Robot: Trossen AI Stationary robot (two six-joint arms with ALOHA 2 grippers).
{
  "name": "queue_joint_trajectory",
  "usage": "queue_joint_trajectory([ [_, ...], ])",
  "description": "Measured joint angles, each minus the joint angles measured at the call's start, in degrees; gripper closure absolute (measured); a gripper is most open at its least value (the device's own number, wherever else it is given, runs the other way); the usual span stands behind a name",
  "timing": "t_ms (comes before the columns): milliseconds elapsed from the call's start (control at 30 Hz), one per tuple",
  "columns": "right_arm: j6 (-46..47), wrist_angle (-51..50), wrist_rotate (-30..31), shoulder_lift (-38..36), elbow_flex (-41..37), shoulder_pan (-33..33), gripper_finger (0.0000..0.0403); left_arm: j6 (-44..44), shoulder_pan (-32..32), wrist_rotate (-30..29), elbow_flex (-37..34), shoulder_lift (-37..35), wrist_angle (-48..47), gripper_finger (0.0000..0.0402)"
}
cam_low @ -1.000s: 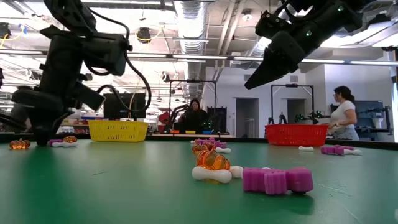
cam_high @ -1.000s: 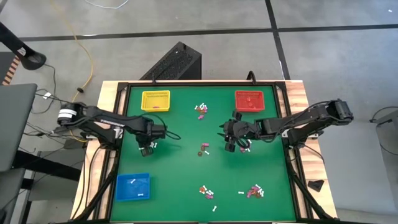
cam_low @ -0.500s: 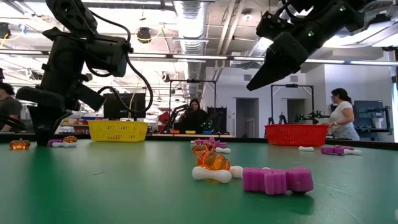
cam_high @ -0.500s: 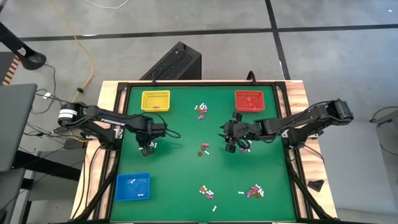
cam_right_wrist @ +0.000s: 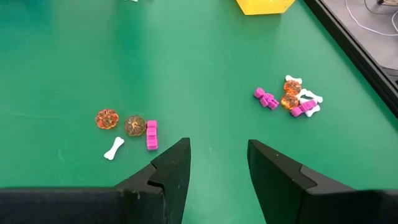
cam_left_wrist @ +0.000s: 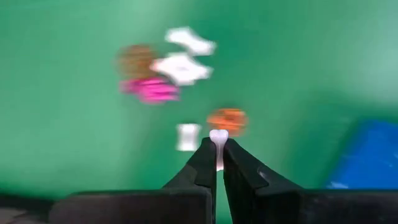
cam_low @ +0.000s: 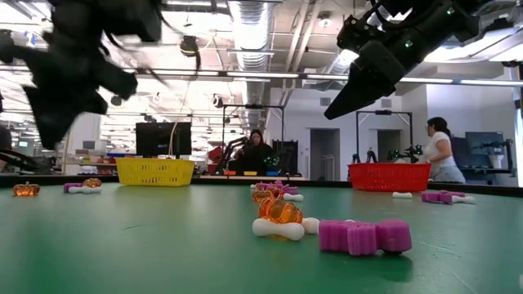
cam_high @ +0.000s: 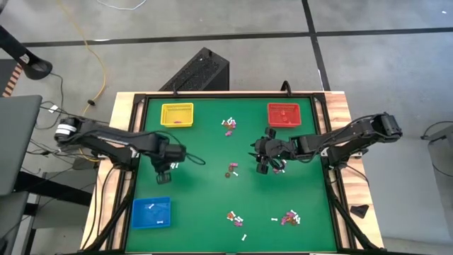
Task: Sort Halloween decoration
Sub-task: Put the white bone toy into the blue bin
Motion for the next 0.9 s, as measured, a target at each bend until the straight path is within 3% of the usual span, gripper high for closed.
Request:
queue_joint_trajectory([
  [100,0.17,-0.47,-0.32,0.0,0.0,0.03,0.0214,-6.27,-6.59,3.19,0.0,-4.59,1.94,0.04],
  [233,1.36,-1.41,-1.18,0.0,0.0,0.57,0.0214,-16.39,-16.37,3.1,0.0,-9.76,8.04,0.04],
  [500,1.03,-1.53,-1.16,0.0,0.0,2.29,0.0214,-33.32,-33.09,-4.47,0.09,-11.32,19.22,0.0398],
  [700,1.06,-1.18,-1.09,0.0,0.0,2.19,0.0214,-37.48,-38.45,-5.92,0.09,-5.88,19.6,0.0388],
  [900,1.06,1.78,-1.09,0.0,0.0,2.21,0.0214,-38.63,-38.89,-6.76,0.09,-0.68,19.62,0.0367],
])
